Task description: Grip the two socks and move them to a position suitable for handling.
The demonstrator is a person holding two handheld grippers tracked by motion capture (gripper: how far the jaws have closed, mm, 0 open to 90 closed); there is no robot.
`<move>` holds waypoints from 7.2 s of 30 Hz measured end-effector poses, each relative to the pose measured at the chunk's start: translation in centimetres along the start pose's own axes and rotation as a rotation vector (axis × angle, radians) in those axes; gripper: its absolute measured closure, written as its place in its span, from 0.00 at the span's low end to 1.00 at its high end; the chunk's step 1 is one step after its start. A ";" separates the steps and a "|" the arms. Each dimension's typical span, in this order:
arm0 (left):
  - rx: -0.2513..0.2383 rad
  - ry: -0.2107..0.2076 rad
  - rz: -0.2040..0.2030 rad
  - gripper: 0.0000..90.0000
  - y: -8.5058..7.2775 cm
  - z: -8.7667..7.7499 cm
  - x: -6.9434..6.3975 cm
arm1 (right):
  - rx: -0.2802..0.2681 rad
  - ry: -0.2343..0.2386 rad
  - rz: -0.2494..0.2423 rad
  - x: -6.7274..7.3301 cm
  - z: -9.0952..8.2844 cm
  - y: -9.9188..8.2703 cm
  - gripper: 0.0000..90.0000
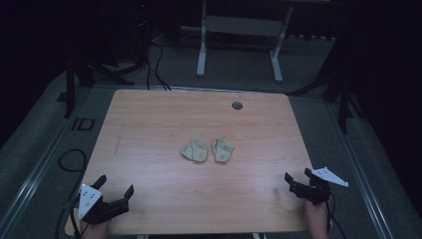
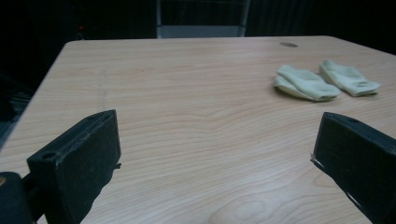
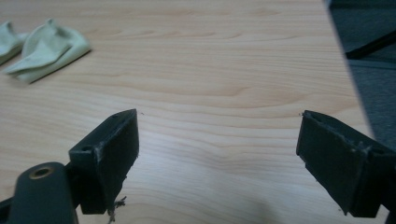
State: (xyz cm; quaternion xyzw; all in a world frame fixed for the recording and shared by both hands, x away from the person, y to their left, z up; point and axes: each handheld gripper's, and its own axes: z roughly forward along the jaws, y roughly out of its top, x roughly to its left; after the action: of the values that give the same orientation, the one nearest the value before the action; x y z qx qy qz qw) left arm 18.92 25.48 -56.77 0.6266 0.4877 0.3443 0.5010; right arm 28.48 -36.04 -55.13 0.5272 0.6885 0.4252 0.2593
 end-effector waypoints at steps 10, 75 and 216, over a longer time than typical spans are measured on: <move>0.018 -0.005 0.029 0.01 0.0 0.7 -0.8 | 0.103 0.071 -0.083 2.7 2.2 1.8 0.14; 0.037 -0.064 0.016 0.01 -0.2 1.0 -0.6 | 0.343 0.269 -0.322 17.4 18.4 8.6 0.88; 0.376 -0.439 0.148 0.99 6.2 5.6 -15.7 | 0.295 0.481 -0.471 15.7 -0.7 4.8 0.95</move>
State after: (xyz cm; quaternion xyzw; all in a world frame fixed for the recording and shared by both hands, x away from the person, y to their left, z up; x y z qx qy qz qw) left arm 21.18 8.65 -51.31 0.8016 0.3760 0.1400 0.4433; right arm 25.42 -20.97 -49.23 0.2709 0.8861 0.3620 0.1019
